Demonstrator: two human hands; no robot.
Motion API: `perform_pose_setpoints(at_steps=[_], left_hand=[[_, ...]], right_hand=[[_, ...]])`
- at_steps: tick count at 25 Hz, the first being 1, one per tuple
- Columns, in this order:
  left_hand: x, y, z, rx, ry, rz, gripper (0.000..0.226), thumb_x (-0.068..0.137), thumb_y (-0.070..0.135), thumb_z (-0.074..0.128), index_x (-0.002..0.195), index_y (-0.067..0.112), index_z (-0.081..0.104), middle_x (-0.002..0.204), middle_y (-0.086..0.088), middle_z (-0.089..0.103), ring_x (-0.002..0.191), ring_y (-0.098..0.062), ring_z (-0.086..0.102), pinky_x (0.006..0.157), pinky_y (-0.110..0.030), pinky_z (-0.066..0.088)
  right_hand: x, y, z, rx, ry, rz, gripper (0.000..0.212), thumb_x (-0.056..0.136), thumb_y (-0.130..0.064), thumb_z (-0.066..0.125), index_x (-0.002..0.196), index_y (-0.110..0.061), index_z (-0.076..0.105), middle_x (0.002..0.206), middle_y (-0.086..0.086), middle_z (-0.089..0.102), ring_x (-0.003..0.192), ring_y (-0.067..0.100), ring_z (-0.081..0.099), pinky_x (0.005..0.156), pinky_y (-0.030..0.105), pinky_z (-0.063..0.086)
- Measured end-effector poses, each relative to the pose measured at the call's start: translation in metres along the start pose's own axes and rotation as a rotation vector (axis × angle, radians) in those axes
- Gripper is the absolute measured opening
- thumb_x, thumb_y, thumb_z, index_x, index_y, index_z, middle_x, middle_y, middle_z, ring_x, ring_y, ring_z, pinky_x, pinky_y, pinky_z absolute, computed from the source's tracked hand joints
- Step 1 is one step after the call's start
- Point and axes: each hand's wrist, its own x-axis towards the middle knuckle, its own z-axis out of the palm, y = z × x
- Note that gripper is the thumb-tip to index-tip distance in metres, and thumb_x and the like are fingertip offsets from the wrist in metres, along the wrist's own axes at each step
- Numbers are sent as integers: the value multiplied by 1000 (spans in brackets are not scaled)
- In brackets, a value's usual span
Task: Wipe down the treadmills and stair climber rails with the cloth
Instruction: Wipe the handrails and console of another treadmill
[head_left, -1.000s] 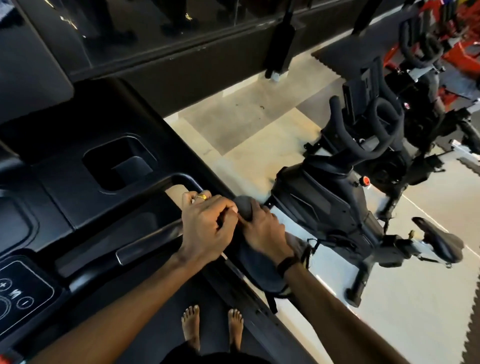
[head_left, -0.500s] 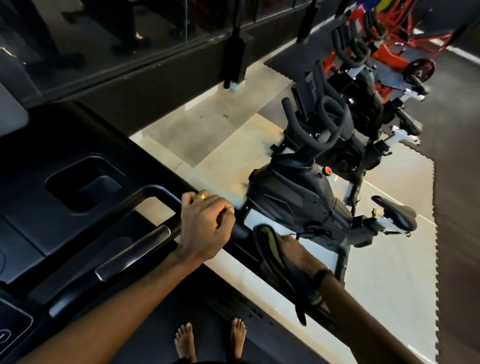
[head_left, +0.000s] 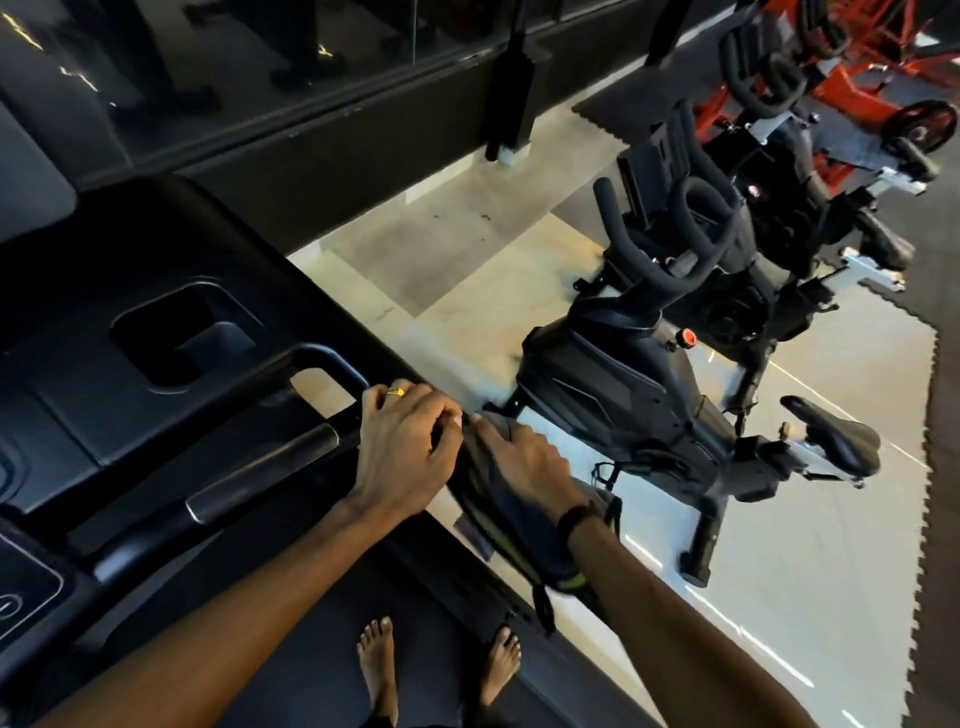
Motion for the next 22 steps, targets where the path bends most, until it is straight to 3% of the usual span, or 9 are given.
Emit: perform_pose_setpoints(at_steps=[4, 7, 9, 10, 12, 14, 16, 18, 22], left_hand=[[-3, 14, 13, 24, -56, 30, 21, 90, 27, 52, 100, 16, 66, 101, 3, 66, 100, -19, 53, 96, -40, 29], [4, 25, 27, 10, -95, 82, 26, 92, 30, 46, 99, 15, 66, 103, 2, 65, 102, -20, 52, 97, -39, 27], [12, 33, 40, 21, -134, 137, 29, 92, 31, 43, 96, 14, 66, 99, 0, 64, 99, -23, 54, 95, -39, 29], [15, 36, 48, 42, -165, 180, 31, 93, 31, 42, 95, 13, 66, 98, -2, 64, 97, -24, 56, 96, -40, 30], [19, 38, 62, 143, -262, 251, 37, 94, 35, 38, 96, 11, 67, 97, -4, 64, 97, -27, 58, 100, -42, 32], [21, 38, 71, 236, -330, 277, 42, 96, 40, 37, 96, 11, 68, 98, -5, 64, 98, -26, 58, 105, -46, 33], [20, 35, 74, 265, -332, 288, 43, 96, 43, 38, 94, 12, 68, 97, -4, 65, 98, -27, 58, 107, -49, 33], [19, 33, 74, 268, -314, 294, 44, 96, 44, 38, 93, 11, 67, 96, -4, 65, 97, -27, 58, 108, -50, 32], [18, 36, 73, 257, -287, 285, 45, 97, 44, 36, 92, 11, 67, 95, -4, 65, 96, -28, 58, 108, -50, 31]], right_hand=[[37, 44, -14, 162, -296, 54, 45, 110, -37, 29, 141, -11, 49, 142, 19, 50, 126, 31, 51, 87, 23, 33], [14, 101, -27, 208, -283, 238, 29, 110, -18, 32, 93, -17, 55, 97, 5, 54, 85, 13, 53, 83, 21, 43], [-11, 131, -38, 231, -251, 349, 32, 109, -11, 32, 85, -5, 53, 90, 14, 53, 91, 29, 54, 93, 35, 45], [-24, 144, -41, 203, -170, 361, 31, 109, -14, 34, 101, 4, 58, 104, 24, 58, 104, 36, 56, 97, 41, 44], [-59, 152, -38, 59, -21, 294, 46, 108, -40, 33, 125, -7, 60, 123, 23, 62, 114, 40, 58, 93, 42, 43], [-91, 138, -25, -138, 190, 196, 70, 97, -70, 19, 115, -20, 65, 115, 12, 68, 109, 36, 61, 91, 43, 44], [-106, 112, -5, -271, 298, 168, 84, 90, -79, 6, 122, -25, 61, 119, 5, 65, 113, 31, 59, 99, 48, 40], [-103, 80, 5, -337, 268, 183, 86, 89, -75, 2, 137, -25, 51, 131, 6, 58, 122, 32, 52, 105, 54, 34], [-54, 58, -8, -178, 44, 160, 73, 92, -73, 14, 134, -29, 55, 131, 8, 59, 120, 36, 52, 100, 54, 36]])
